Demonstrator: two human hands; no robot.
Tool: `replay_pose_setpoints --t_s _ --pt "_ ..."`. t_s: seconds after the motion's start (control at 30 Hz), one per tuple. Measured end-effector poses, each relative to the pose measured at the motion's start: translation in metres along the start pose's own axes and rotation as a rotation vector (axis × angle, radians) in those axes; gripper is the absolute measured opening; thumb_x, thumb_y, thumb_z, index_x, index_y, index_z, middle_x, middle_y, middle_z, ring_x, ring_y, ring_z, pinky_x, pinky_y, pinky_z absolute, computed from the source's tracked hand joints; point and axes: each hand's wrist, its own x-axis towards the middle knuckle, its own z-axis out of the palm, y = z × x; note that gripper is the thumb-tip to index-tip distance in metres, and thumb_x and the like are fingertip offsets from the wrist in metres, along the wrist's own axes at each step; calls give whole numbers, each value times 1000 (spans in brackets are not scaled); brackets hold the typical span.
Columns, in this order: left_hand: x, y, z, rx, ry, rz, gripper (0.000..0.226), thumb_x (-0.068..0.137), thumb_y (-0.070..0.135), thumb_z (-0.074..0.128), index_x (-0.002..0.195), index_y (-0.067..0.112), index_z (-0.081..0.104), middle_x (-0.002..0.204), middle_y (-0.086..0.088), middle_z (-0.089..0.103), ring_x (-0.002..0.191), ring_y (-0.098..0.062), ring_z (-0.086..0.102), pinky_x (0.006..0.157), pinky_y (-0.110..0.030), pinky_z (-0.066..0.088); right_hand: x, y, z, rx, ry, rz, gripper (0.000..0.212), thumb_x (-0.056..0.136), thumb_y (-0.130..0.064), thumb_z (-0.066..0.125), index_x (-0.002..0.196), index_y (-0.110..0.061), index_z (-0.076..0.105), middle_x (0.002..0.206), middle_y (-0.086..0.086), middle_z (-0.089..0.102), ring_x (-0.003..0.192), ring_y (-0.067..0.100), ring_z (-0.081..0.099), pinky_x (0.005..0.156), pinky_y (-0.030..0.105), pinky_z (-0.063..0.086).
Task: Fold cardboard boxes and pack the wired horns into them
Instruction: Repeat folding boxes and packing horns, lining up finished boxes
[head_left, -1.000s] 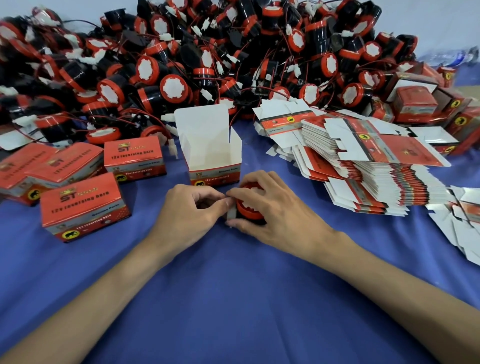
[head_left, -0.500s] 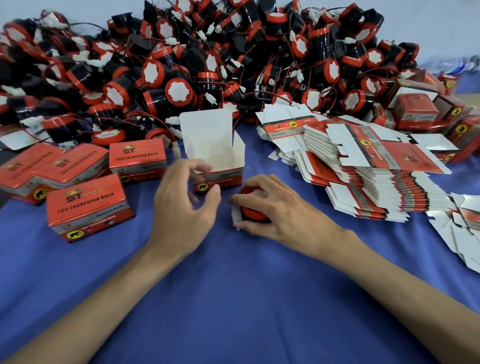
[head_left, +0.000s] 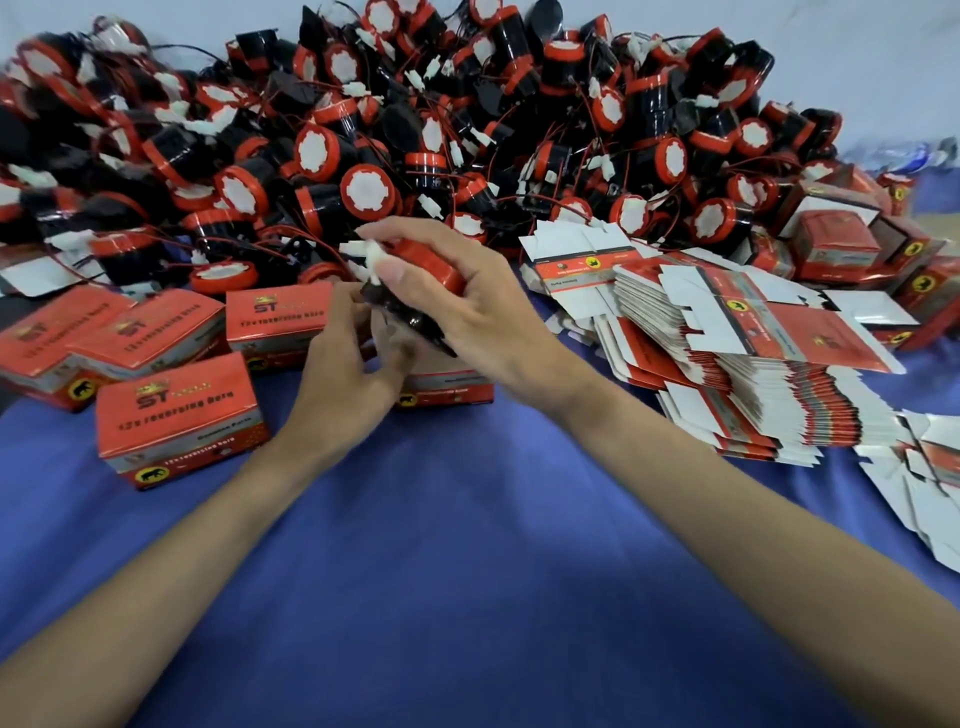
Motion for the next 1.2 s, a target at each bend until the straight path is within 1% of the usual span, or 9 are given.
replay_pose_setpoints --t_s 0.13,0.27,0.4,0.57,0.67,0.83,0.93,1.1,1.2 --pt "-4 1 2 -48 -40 -2 48 85 -6 63 98 33 39 96 21 59 94 9 60 72 -8 47 1 24 -9 -342 28 -91 28 89 -13 66 117 -10 65 115 8 59 109 16 53 98 25 42" --pt "-4 3 2 -66 -113 7 38 75 7 60 93 26 32 95 -3 50 86 -12 56 73 -32 54 -11 36 -13 -617 -157 -119 33 91 -22 65 121 -11 62 124 9 50 116 26 46 101 43 39" --pt "-4 4 -1 -154 -142 -23 38 72 5 59 92 23 31 100 -18 45 89 -16 52 76 -27 51 -9 29 -16 -806 -263 -126 36 97 -29 55 130 -16 55 132 8 44 121 26 39 100 47 36" --pt "-3 2 0 -214 -158 -50 34 74 6 55 90 22 30 95 -13 41 89 -31 49 78 -40 50 -8 24 -20 -1037 -382 -193 40 101 -33 45 140 -22 44 138 7 37 121 20 37 103 38 32" --pt "-3 2 0 -186 -131 -40 33 75 6 54 89 24 30 91 -7 41 84 -23 49 72 -38 52 -8 24 -21 -1198 -385 -296 41 102 -33 42 141 -21 42 139 7 38 121 20 38 104 31 29" --pt "-4 2 -1 -154 -133 -53 33 74 6 52 90 26 31 94 -8 43 90 -38 51 78 -64 50 -10 27 -18 -1298 -354 -348 40 102 -30 40 139 -17 43 140 10 40 124 23 40 103 34 32" --pt "-4 1 -1 -166 -127 -70 33 74 5 51 90 26 32 93 -2 44 86 -23 49 76 -64 51 -12 29 -16 -1346 -343 -346 39 101 -26 42 139 -18 43 141 9 40 124 24 39 99 34 34" --pt "-4 0 -2 -140 -131 -66 36 74 3 53 90 27 32 90 0 46 83 -17 51 75 -62 51 -11 32 -15 -1386 -320 -360 37 99 -18 44 136 -17 46 142 6 42 127 25 39 100 39 33" --pt "-4 -1 -3 -102 -125 -50 37 74 4 53 90 28 31 92 -2 44 85 -26 48 75 -58 52 -11 32 -17 -1339 -372 -360 37 100 -23 45 136 -16 46 142 7 41 125 25 38 94 36 35"
